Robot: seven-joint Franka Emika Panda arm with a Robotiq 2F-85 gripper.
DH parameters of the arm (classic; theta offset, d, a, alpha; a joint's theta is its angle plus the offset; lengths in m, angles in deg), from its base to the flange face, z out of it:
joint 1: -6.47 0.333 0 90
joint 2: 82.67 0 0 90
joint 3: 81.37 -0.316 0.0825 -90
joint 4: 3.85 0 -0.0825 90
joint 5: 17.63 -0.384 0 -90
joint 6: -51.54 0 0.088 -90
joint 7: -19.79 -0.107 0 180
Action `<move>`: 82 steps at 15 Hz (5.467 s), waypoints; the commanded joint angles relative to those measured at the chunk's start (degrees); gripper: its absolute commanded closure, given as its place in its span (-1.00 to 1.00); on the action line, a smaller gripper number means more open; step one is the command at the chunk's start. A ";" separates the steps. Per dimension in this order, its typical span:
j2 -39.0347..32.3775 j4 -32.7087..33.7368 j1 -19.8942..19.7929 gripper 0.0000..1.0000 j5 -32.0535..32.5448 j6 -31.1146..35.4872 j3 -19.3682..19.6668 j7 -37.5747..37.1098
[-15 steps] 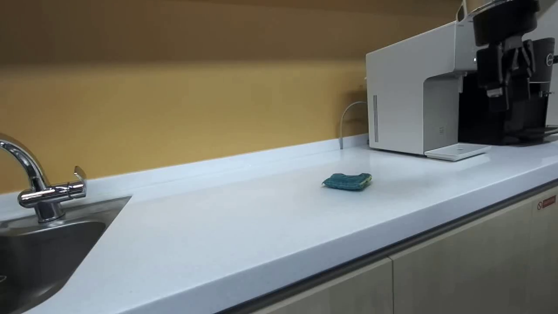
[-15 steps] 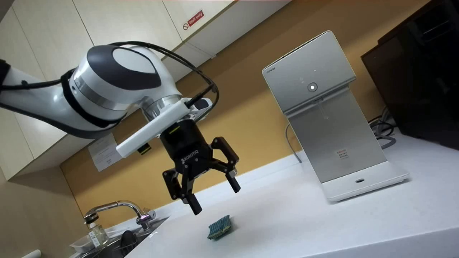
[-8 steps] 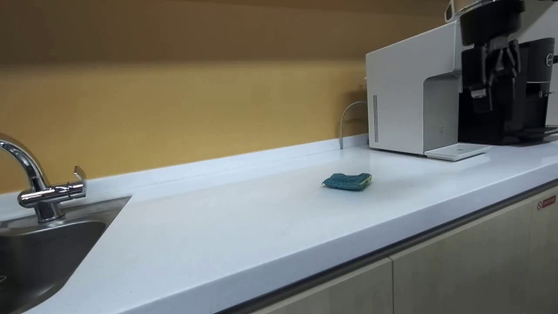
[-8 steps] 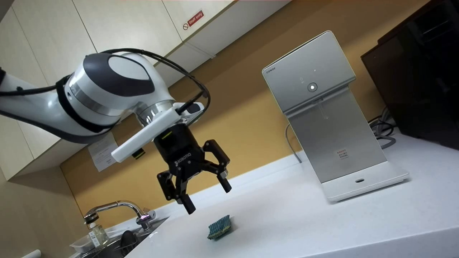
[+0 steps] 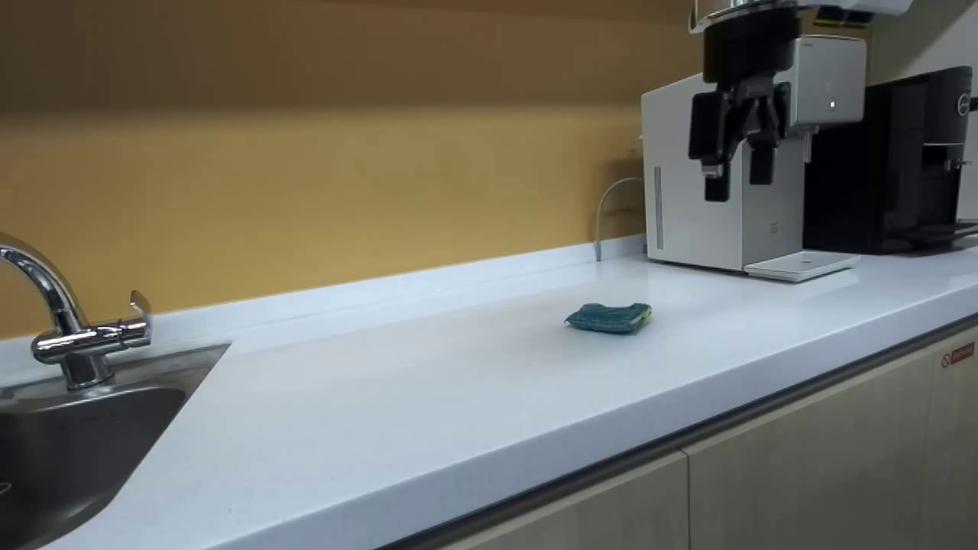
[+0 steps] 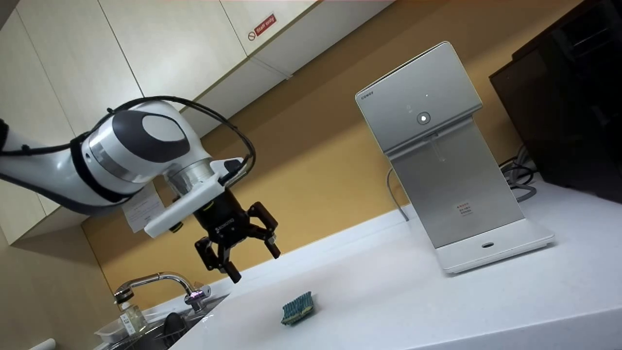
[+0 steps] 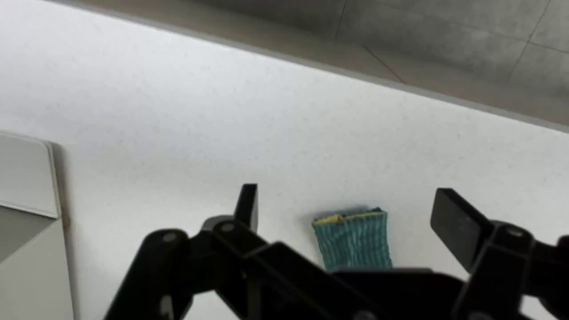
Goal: Use the sponge to clean the surface
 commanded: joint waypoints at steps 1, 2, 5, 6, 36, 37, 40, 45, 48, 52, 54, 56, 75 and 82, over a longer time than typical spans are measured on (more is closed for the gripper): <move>-7.18 5.72 1.91 -1.00 -0.43 2.38 -0.98 -0.04; -6.79 5.81 2.40 -1.00 -0.91 1.08 -0.45 1.59; -6.28 4.25 2.27 -1.00 -0.21 2.40 -0.80 0.85; -6.66 4.54 2.26 -1.00 -0.21 2.37 -0.75 0.98; -46.70 35.29 1.70 -0.32 3.68 -1.36 -1.12 4.77; -46.92 35.42 1.66 -0.18 3.48 -1.44 -1.25 5.26; -46.63 35.14 1.69 0.23 3.42 -1.31 -1.50 6.20; -47.38 36.06 1.88 0.91 3.85 -1.36 -1.19 5.49; -49.03 38.35 0.45 1.00 1.36 -1.45 -0.45 4.88; -50.96 41.20 -3.09 0.99 -4.80 -0.84 1.78 2.68; -52.01 42.31 -4.74 0.99 -7.01 -0.41 3.08 1.37; -53.15 43.60 -5.73 0.99 -8.90 -0.09 3.85 -0.44; -52.20 41.72 3.87 0.99 -0.21 1.42 2.16 -4.72; -50.37 37.41 -3.18 0.99 -2.29 1.11 6.57 -4.79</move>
